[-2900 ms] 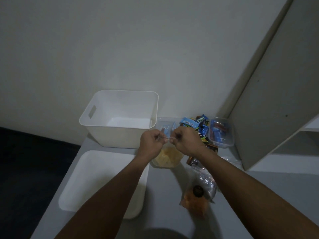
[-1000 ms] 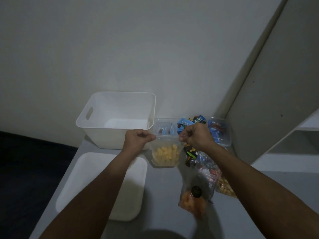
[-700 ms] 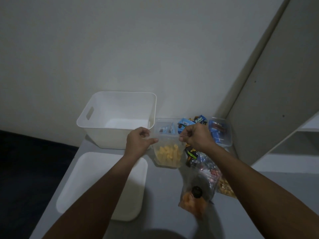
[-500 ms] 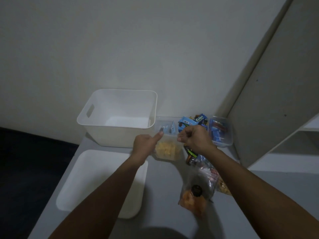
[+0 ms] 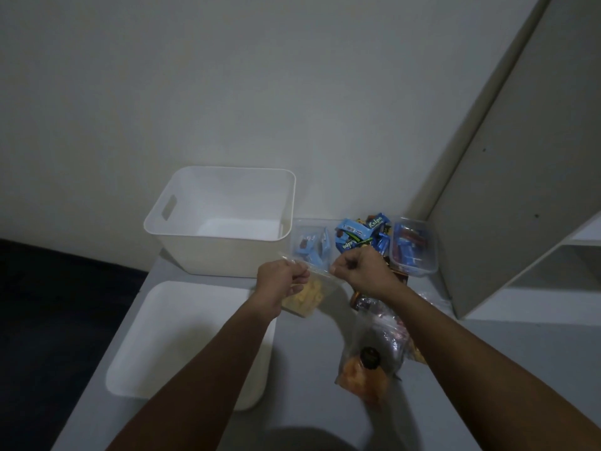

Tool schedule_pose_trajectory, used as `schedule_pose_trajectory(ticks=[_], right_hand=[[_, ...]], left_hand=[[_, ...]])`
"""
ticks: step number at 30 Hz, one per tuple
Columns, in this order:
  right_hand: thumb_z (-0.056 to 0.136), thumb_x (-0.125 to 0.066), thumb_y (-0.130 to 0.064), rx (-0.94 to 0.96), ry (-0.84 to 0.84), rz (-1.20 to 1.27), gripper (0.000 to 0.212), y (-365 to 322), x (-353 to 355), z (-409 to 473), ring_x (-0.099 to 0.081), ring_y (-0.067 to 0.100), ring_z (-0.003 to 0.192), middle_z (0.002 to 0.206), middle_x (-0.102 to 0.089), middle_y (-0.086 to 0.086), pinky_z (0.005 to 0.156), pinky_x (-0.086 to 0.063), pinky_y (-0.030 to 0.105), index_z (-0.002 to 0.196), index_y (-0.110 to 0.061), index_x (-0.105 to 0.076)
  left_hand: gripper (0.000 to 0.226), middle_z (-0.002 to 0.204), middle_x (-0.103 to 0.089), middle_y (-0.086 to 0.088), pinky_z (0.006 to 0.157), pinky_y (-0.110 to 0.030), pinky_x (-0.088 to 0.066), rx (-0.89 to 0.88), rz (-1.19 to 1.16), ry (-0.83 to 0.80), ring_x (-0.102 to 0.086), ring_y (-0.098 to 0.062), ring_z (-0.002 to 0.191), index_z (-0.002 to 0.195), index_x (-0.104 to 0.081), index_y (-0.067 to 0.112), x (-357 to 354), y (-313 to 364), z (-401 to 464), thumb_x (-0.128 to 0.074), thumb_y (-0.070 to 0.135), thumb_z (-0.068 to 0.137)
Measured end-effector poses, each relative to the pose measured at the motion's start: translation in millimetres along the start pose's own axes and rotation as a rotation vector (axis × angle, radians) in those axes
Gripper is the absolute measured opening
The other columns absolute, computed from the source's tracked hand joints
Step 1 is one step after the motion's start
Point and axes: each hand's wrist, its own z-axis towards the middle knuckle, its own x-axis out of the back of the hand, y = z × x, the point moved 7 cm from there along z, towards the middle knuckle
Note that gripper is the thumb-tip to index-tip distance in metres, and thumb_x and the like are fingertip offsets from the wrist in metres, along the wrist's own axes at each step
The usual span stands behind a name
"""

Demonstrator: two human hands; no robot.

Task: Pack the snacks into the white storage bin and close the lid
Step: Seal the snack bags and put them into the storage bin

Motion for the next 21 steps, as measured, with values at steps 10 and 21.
schedule_pose_trajectory(ticks=[10,21], right_hand=[[0.091,-0.061,-0.02,-0.046,-0.029,-0.151,0.022,-2.6,-8.2,2.5,-0.056,0.013,0.065,0.067,-0.061,0.001,0.069,-0.049,0.031,0.076,-0.005,-0.066],[0.092,-0.059,-0.012,0.0,-0.066,-0.154,0.017,-19.0,-3.1,10.6,-0.05,-0.006,0.067,0.072,-0.059,-0.007,0.067,-0.04,0.024,0.081,0.0,-0.063]], left_hand=[[0.004,0.074,-0.069,-0.012,0.067,-0.028,-0.053,-0.045,0.064,-0.007,-0.064,-0.021,0.07,0.083,-0.068,0.001,3.3,-1.4,-1.8,-0.066,0.004,0.083],[0.039,0.103,-0.061,-0.005,0.083,-0.04,-0.056,-0.3,0.239,0.223,-0.063,-0.023,0.092,0.111,-0.059,0.015,28.7,14.3,-1.0,-0.066,0.004,0.075]])
